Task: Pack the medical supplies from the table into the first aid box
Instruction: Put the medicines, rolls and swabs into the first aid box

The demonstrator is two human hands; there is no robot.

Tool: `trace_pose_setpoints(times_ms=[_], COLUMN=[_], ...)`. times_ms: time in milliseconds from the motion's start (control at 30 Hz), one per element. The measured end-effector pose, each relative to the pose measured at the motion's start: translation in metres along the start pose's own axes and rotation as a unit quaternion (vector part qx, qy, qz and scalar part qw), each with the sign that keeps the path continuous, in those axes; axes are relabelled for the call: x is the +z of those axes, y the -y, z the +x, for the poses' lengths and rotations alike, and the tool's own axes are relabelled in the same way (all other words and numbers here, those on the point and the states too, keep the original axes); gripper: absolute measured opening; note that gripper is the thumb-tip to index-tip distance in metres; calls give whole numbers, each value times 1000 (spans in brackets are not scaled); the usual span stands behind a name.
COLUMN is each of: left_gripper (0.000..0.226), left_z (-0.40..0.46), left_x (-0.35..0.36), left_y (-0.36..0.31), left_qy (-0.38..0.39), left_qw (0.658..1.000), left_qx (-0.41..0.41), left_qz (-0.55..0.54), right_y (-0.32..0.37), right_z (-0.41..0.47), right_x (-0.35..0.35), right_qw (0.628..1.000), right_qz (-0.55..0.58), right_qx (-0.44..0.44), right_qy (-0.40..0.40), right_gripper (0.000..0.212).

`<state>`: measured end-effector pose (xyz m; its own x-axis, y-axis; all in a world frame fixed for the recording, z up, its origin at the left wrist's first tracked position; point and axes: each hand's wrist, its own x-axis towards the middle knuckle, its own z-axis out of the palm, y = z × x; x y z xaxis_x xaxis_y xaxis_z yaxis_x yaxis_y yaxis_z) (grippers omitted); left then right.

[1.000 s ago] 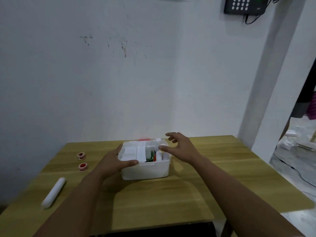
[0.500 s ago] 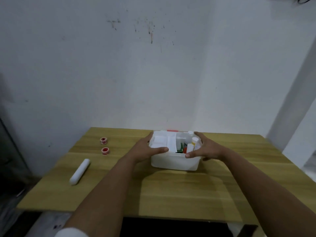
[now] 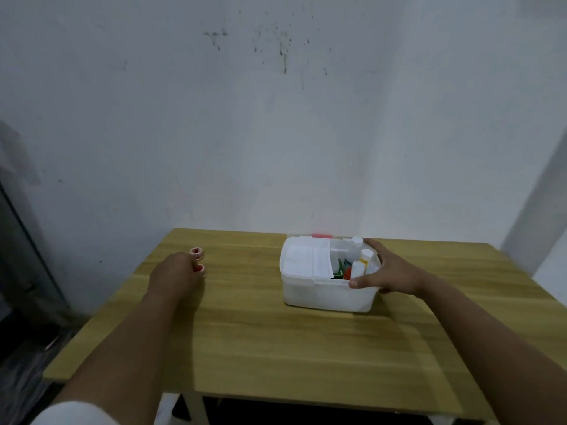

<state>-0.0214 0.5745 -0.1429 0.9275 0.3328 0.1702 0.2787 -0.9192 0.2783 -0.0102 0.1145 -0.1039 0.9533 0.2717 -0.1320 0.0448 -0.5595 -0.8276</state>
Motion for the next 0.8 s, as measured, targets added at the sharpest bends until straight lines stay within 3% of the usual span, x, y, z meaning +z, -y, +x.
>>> trace_pose_setpoints(times_ms=[167,233,300,333,433,533,667,800], left_gripper=[20,46,70,69,27,32,27,22], left_z=[19,29,42,48,56,57,52,41], left_x=[10,13,18,21,32,40,39,39], left_y=[9,13,18,20,18,12,6,2], left_qy=[-38,-30,25,50,41,-27,-42,-66], left_qw=[999,998,999,998,994,996,996,995], left_qx=[36,45,29,38,95,81,83,72], left_qz=[-3,-13,-2,13,19,-17,-14,-25], right_y=[-3,-4,-3,-3,-3,-3,-1,-1], right_z=[2,1,0,0,0,0,-3,-3], right_x=[-1,-1,-1,-1,-1,-1,-2,-1], right_qw=[1000,1000,1000,1000,1000,1000,1000,1000], right_qz=[3,-1,-2,-2,-8,-19,-15,-20], right_qx=[-4,-8,-11,-10,-11,-8,-10,-20], right_qy=[4,8,16,16,10,6,13,7], right_gripper=[121,120,117,115,122,130,118,125])
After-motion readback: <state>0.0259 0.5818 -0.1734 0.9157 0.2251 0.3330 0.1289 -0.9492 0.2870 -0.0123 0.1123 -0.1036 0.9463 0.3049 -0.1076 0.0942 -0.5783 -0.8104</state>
